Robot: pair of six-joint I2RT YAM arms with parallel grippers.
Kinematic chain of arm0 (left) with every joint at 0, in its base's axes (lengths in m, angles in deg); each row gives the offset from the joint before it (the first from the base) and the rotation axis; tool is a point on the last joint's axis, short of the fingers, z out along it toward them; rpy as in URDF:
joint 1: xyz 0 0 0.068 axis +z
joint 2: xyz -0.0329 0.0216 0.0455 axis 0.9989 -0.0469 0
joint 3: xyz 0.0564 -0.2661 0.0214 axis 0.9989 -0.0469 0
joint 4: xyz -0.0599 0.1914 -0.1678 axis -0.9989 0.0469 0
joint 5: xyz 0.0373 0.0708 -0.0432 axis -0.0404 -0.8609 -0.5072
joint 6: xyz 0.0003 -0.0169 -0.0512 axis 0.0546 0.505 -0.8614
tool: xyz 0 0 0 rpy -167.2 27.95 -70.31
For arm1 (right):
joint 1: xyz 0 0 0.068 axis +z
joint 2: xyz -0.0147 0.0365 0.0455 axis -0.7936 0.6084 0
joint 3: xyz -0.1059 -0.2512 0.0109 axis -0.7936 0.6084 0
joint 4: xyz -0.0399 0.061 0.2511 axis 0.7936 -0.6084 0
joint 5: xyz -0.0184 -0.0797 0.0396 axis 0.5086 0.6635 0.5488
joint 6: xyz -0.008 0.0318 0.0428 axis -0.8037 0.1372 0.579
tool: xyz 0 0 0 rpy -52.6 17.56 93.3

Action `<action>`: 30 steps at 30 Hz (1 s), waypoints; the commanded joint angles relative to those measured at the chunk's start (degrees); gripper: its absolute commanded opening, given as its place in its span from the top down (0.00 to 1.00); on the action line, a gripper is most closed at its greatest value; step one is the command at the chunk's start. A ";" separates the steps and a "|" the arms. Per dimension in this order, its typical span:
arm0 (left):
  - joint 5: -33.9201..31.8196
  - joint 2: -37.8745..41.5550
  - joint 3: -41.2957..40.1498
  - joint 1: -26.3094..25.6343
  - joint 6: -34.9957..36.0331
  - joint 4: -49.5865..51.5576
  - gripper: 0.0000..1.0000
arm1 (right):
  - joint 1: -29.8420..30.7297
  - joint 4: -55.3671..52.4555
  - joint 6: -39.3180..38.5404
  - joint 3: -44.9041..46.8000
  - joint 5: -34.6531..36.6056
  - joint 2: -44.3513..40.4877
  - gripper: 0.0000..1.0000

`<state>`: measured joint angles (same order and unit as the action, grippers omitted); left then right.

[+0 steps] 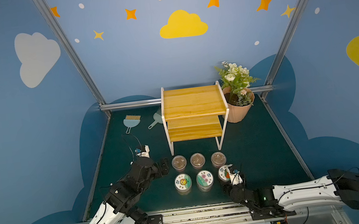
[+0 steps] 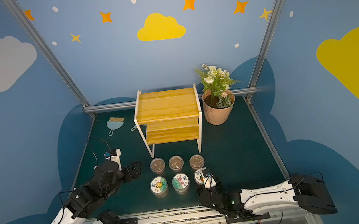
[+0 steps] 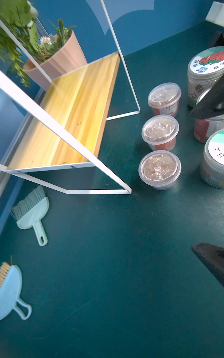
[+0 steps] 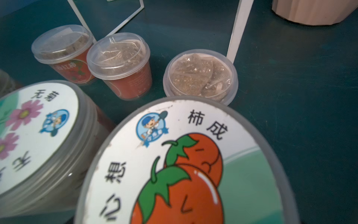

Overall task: Place the seed container on the shelf
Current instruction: Pick up the seed jar at the center of the board.

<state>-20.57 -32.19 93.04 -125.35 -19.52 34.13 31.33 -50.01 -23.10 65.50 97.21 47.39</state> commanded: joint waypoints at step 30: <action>-1.90 -9.10 21.69 -4.53 8.27 5.58 0.00 | 7.08 -40.15 -2.48 -35.22 1.96 -6.31 0.52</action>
<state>-23.52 -39.31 111.34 -129.75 -14.01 39.23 38.06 -87.25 -22.71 35.21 97.40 41.14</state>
